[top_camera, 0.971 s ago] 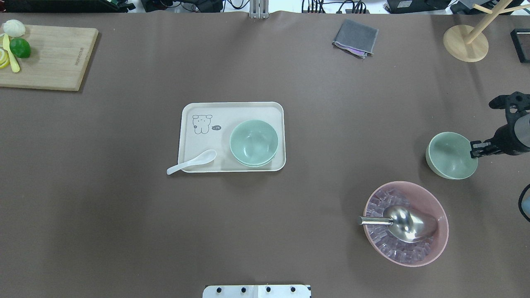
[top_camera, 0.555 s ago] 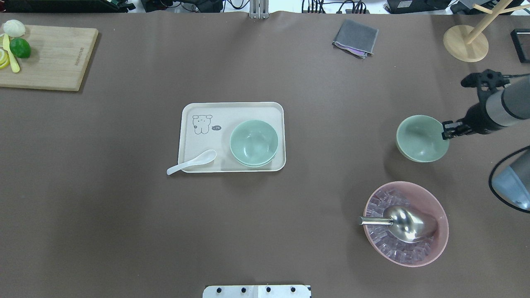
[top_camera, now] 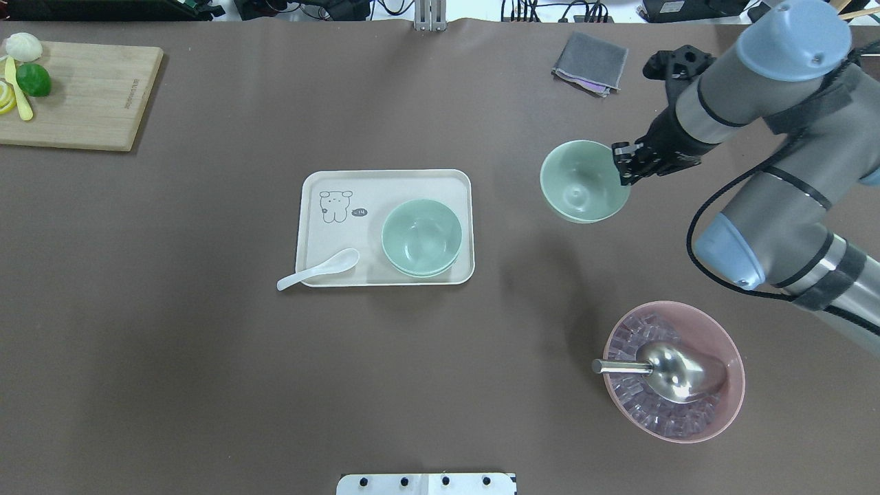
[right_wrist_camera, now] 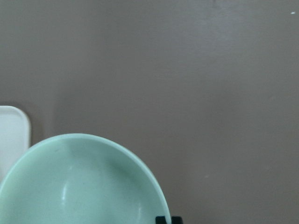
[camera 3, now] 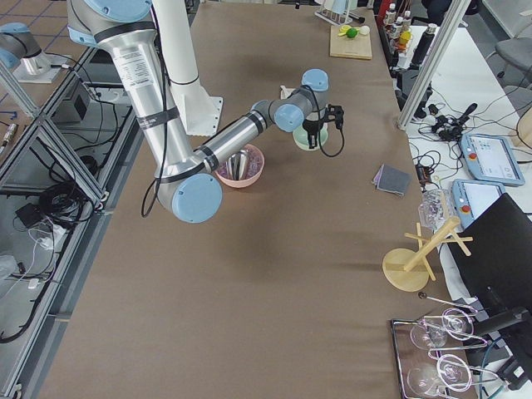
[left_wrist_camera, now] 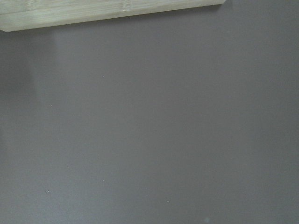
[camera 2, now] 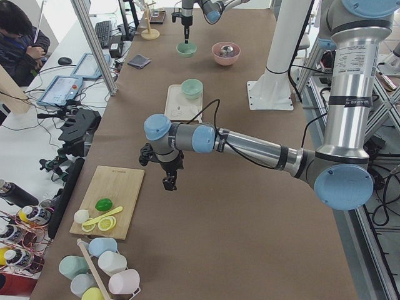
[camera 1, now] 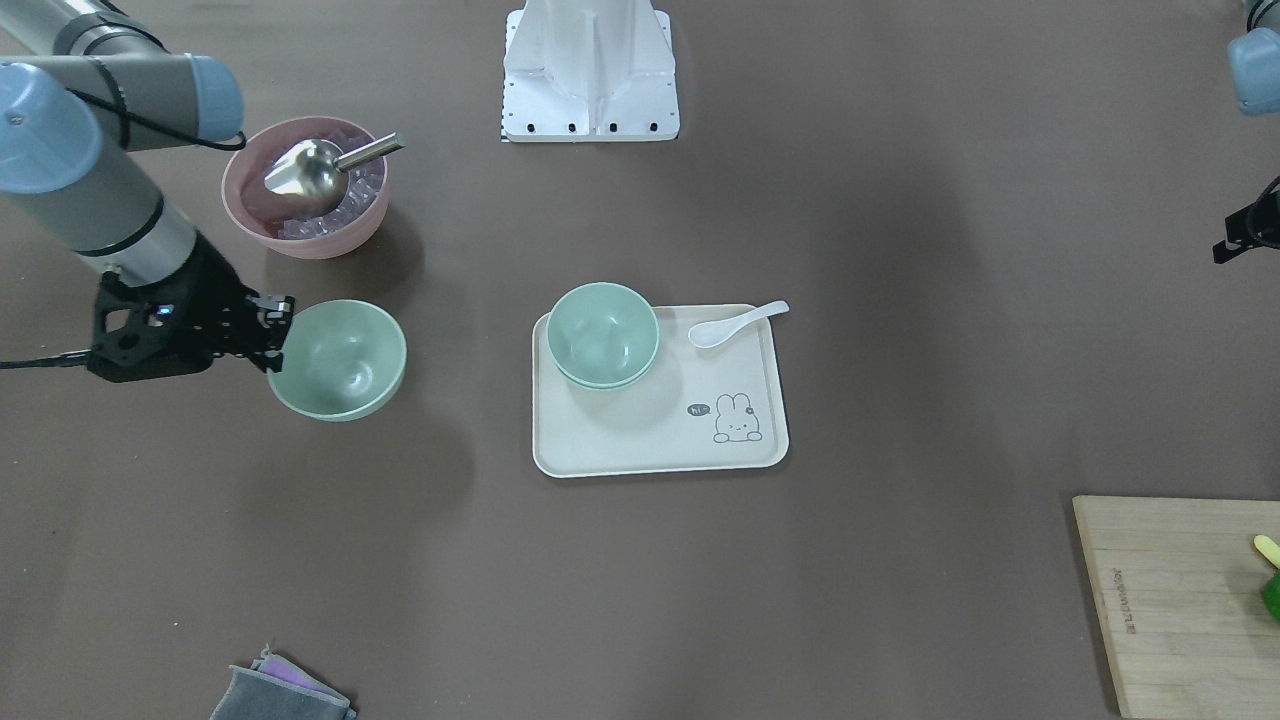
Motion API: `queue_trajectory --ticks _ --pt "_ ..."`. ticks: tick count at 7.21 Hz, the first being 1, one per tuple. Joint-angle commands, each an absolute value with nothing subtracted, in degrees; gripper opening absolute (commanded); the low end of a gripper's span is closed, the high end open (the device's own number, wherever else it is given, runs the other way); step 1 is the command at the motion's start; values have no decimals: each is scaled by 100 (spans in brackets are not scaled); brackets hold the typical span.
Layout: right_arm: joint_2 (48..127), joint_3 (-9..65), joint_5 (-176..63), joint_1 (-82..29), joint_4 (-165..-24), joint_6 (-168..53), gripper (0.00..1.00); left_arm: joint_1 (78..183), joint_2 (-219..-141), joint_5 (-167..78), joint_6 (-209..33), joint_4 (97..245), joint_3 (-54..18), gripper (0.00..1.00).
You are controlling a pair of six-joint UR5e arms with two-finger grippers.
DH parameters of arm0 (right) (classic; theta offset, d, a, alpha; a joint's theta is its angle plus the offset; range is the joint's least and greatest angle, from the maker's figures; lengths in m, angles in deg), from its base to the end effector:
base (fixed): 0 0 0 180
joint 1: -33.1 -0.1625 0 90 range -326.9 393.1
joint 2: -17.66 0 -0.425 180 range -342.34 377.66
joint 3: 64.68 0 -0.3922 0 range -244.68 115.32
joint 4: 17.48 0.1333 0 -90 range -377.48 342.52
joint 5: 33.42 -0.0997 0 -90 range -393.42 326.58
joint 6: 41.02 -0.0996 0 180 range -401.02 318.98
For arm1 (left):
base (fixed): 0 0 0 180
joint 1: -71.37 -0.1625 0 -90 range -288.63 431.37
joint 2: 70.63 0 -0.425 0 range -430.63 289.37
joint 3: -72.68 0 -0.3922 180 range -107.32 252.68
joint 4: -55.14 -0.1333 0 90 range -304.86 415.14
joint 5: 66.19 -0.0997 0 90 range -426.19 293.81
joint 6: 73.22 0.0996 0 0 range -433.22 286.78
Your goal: Stack green bowls together
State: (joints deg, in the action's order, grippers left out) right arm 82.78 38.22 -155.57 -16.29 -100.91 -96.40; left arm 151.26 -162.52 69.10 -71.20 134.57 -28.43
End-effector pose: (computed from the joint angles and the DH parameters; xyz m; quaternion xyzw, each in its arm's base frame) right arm -0.3420 -0.5222 0.2984 0.0522 -0.4411 0.0107 0.8959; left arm 0.0260 -0.5020 0.5648 -0.0076 0.3854 0.1056 0.9167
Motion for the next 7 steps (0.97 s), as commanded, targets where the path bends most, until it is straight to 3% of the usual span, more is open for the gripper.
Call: queue_trajectory --ticks 1,7 --pt "7587 3876 -15095 -956 -10133 -10436 0 15126 -16196 6907 -7111 13460 -2786 98" --pt "6557 3526 -14470 -181 -10889 -11185 0 15390 -15598 6872 -7103 13486 -2778 98"
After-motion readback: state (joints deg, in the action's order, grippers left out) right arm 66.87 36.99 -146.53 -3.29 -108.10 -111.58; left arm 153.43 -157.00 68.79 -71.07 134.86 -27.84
